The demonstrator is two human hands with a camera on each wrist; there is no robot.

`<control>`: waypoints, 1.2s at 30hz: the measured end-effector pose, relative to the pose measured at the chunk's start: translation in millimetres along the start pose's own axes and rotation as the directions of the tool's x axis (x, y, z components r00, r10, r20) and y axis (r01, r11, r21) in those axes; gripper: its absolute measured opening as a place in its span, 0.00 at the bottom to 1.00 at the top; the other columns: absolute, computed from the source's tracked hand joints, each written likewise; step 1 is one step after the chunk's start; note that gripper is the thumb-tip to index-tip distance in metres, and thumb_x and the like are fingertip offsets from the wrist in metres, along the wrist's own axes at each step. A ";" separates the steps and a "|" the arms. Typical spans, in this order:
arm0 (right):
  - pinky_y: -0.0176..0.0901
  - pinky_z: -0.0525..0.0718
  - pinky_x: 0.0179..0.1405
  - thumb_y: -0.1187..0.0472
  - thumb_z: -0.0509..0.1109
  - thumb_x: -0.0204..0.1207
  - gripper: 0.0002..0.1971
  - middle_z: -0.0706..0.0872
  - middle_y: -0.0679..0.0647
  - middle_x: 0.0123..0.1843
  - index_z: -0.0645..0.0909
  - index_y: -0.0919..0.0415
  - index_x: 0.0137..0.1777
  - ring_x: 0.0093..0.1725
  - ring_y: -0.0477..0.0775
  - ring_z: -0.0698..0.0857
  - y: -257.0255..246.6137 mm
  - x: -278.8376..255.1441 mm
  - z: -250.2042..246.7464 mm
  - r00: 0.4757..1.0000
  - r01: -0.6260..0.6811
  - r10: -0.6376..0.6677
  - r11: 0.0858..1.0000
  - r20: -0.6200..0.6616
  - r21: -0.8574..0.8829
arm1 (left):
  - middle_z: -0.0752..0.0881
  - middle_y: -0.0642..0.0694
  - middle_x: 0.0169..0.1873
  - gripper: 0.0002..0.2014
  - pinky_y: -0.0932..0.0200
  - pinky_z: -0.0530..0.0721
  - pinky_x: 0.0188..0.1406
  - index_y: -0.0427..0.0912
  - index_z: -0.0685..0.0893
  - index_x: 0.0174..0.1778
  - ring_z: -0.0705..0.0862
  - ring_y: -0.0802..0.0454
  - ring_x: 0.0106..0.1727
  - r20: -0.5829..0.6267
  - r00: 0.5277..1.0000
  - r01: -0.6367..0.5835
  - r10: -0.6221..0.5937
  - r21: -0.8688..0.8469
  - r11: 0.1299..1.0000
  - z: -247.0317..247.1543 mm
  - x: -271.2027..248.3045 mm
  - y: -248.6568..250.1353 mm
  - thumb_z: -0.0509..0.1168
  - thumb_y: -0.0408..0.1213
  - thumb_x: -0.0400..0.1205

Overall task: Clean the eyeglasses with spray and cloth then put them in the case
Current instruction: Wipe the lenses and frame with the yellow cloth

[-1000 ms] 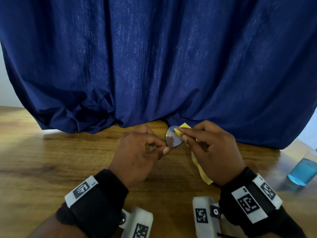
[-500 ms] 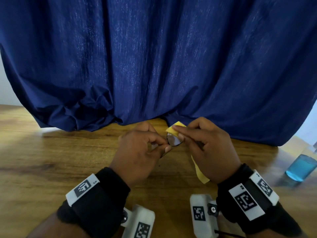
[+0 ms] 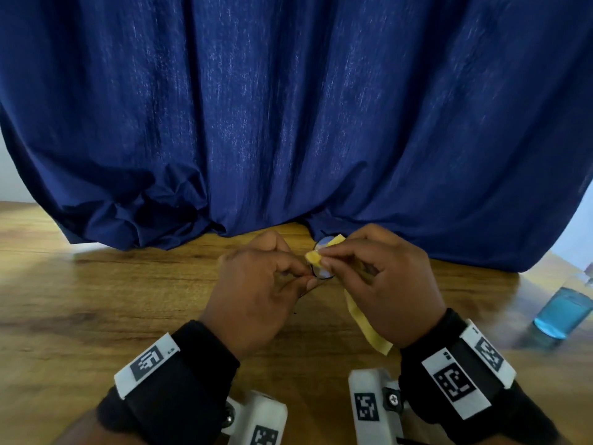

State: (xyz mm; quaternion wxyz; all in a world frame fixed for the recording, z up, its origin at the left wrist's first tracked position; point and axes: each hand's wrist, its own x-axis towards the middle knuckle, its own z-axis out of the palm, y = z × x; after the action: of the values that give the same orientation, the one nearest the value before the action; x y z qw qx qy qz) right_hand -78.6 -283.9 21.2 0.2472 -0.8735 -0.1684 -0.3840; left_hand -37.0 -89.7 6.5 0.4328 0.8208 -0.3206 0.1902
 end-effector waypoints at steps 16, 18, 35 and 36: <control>0.33 0.81 0.36 0.48 0.75 0.76 0.08 0.87 0.41 0.45 0.92 0.48 0.50 0.40 0.35 0.83 -1.7 -1.1 -0.8 0.993 0.004 -0.009 0.999 0.119 0.045 | 0.81 0.59 0.40 0.04 0.35 0.84 0.50 0.60 0.89 0.42 0.83 0.61 0.44 -0.034 0.999 0.020 -0.020 -0.022 1.000 1.4 0.9 -2.9 0.76 0.52 0.74; 0.35 0.80 0.35 0.47 0.75 0.76 0.08 0.87 0.41 0.44 0.92 0.46 0.50 0.38 0.33 0.80 0.5 0.4 -5.9 0.988 0.015 -0.016 1.000 0.154 0.012 | 0.82 0.59 0.40 0.04 0.37 0.84 0.51 0.58 0.91 0.39 0.83 0.61 0.44 -0.042 0.998 0.054 -0.055 -0.038 0.998 -1.4 2.4 -3.9 0.77 0.51 0.75; 0.44 0.87 0.41 0.50 0.78 0.75 0.05 0.88 0.41 0.43 0.92 0.48 0.48 0.42 0.41 0.86 11.7 3.8 -14.1 0.999 -0.042 0.043 0.999 0.029 -0.013 | 0.80 0.60 0.41 0.06 0.36 0.83 0.55 0.60 0.90 0.41 0.82 0.63 0.46 0.049 0.998 0.043 -0.042 -0.007 0.999 -1.2 1.5 -2.1 0.72 0.55 0.74; 0.41 0.86 0.40 0.51 0.78 0.75 0.05 0.88 0.41 0.43 0.92 0.48 0.48 0.41 0.40 0.85 13.7 4.0 -15.1 0.998 -0.056 0.056 0.998 0.001 -0.030 | 0.80 0.60 0.41 0.05 0.36 0.83 0.55 0.59 0.91 0.40 0.82 0.63 0.45 0.071 0.997 0.035 -0.035 0.000 0.999 -0.5 1.2 -1.3 0.74 0.53 0.75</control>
State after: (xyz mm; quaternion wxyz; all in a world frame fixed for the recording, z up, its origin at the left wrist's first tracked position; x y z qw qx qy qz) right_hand -78.3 -303.2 28.9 0.2446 -0.8818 -0.1385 -0.3788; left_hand -35.3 -89.2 6.8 0.4249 0.8323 -0.3214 0.1531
